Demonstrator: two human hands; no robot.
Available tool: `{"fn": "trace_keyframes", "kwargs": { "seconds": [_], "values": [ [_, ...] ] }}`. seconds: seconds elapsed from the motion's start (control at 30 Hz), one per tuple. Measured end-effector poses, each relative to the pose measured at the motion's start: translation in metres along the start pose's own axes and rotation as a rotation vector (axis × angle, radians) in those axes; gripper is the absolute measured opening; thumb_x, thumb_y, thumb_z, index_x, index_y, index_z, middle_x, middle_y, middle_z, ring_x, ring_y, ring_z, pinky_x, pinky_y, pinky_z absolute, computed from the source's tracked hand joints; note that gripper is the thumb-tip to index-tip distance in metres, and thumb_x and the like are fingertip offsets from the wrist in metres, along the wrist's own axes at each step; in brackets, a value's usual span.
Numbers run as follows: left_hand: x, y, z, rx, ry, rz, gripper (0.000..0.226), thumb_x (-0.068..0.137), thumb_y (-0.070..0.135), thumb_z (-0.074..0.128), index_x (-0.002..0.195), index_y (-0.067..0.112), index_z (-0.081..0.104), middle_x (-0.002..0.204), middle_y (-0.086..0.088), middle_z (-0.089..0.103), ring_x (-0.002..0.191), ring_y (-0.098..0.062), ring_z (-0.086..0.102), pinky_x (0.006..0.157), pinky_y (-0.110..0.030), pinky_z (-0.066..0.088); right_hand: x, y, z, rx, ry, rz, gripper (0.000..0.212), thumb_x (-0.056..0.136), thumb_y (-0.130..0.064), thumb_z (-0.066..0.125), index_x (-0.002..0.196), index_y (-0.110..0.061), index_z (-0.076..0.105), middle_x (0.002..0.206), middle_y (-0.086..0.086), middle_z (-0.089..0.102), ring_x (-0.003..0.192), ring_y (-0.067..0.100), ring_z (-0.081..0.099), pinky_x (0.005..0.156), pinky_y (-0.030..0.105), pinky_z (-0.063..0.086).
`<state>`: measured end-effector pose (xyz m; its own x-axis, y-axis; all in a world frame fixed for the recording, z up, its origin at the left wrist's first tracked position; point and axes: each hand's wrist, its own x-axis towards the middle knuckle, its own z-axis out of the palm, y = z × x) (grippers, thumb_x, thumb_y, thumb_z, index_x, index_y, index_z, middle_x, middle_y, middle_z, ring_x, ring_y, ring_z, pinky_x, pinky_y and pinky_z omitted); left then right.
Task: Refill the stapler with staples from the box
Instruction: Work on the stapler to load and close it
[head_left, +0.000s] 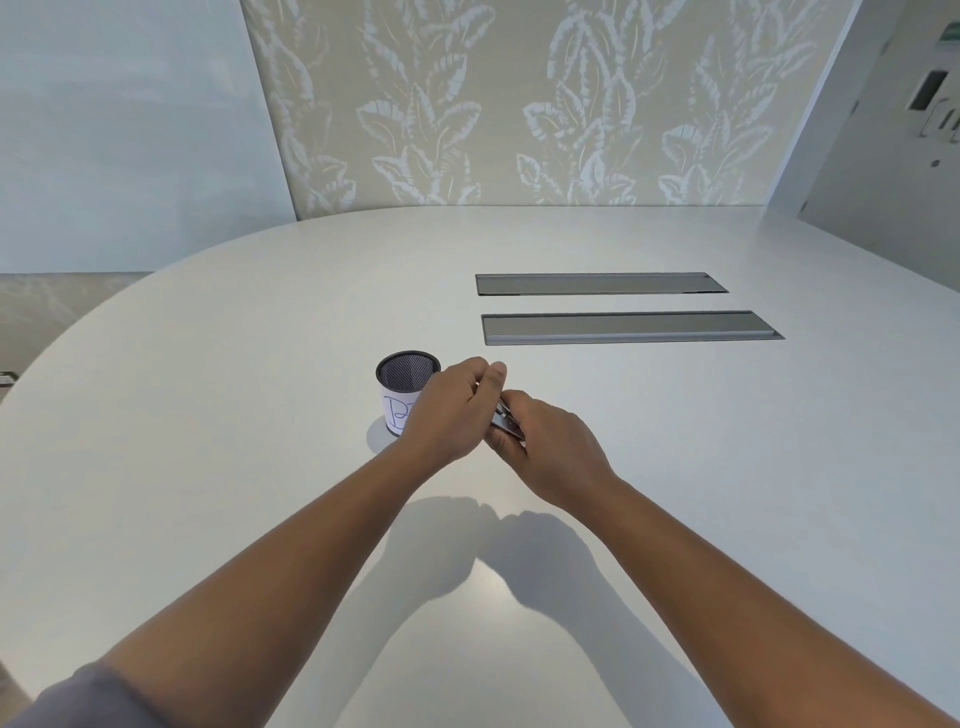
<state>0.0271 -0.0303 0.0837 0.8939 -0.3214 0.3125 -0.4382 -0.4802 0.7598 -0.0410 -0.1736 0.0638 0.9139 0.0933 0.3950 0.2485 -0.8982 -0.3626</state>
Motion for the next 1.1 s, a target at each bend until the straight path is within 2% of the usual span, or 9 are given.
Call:
{"fn": "trace_keyframes", "kwargs": {
  "seconds": [0.1,0.17,0.3,0.47,0.67,0.8,0.93,1.1],
  "values": [
    [0.003,0.004,-0.002,0.119,-0.037,0.031,0.047,0.103,0.049,0.037,0.065,0.021,0.038,0.058,0.006,0.046,0.057,-0.019,0.044,0.056,-0.036,0.038,0.002,-0.003,0.000,-0.042,-0.064,0.055,0.041,0.103,-0.056,0.038,0.091,-0.017,0.043,0.072,-0.003,0.056,0.063,0.028,0.050,0.049,0.035,0.028],
    [0.004,0.006,-0.003,0.173,-0.063,0.028,0.047,0.104,0.045,0.036,0.064,0.019,0.038,0.059,0.004,0.048,0.058,-0.021,0.045,0.056,-0.036,0.038,0.002,-0.004,0.000,-0.061,-0.088,0.078,0.043,0.104,-0.055,0.037,0.086,-0.017,0.038,0.068,-0.002,0.053,0.060,0.029,0.048,0.047,0.032,0.023],
    [0.005,0.006,-0.003,0.242,-0.122,-0.015,0.050,0.103,0.041,0.032,0.061,0.015,0.040,0.059,-0.001,0.052,0.059,-0.024,0.050,0.055,-0.034,0.038,-0.001,-0.005,0.001,-0.064,-0.112,0.086,0.043,0.105,-0.054,0.037,0.087,-0.015,0.038,0.073,0.005,0.061,0.062,0.033,0.052,0.048,0.036,0.027],
    [0.003,0.010,-0.002,0.210,-0.119,-0.009,0.044,0.101,0.025,0.037,0.058,0.014,0.034,0.056,-0.001,0.044,0.056,-0.023,0.040,0.052,-0.033,0.032,-0.003,-0.008,0.000,-0.047,-0.129,0.086,0.045,0.105,-0.053,0.037,0.093,-0.011,0.044,0.077,0.007,0.064,0.066,0.035,0.055,0.055,0.040,0.037],
    [0.003,0.010,-0.003,0.236,-0.165,-0.018,0.037,0.099,0.013,0.038,0.062,0.011,0.034,0.061,-0.006,0.044,0.061,-0.026,0.037,0.054,-0.037,0.033,-0.005,-0.010,-0.002,-0.007,-0.150,0.091,0.046,0.106,-0.052,0.037,0.101,-0.008,0.049,0.081,0.009,0.066,0.072,0.037,0.056,0.064,0.045,0.047],
    [0.003,0.008,-0.003,0.235,-0.153,-0.020,0.040,0.100,0.016,0.037,0.060,0.012,0.031,0.057,-0.004,0.040,0.057,-0.023,0.035,0.051,-0.035,0.026,-0.006,-0.011,0.000,-0.010,-0.137,0.088,0.043,0.106,-0.050,0.038,0.100,-0.008,0.048,0.079,0.008,0.063,0.069,0.036,0.053,0.061,0.043,0.043],
    [0.002,0.006,-0.002,0.269,-0.157,0.015,0.039,0.099,0.013,0.036,0.061,0.012,0.030,0.058,-0.004,0.040,0.061,-0.027,0.036,0.053,-0.037,0.027,-0.007,-0.011,0.003,0.005,-0.129,0.085,0.041,0.106,-0.048,0.039,0.098,-0.009,0.046,0.071,0.003,0.054,0.064,0.034,0.046,0.056,0.039,0.032],
    [0.000,0.004,-0.001,0.268,-0.134,0.050,0.041,0.099,0.013,0.038,0.059,0.014,0.029,0.056,-0.001,0.037,0.059,-0.025,0.035,0.051,-0.036,0.023,-0.008,-0.013,0.004,0.014,-0.121,0.088,0.040,0.107,-0.046,0.040,0.086,-0.012,0.039,0.067,0.001,0.049,0.063,0.032,0.043,0.054,0.036,0.029]
  ]
}}
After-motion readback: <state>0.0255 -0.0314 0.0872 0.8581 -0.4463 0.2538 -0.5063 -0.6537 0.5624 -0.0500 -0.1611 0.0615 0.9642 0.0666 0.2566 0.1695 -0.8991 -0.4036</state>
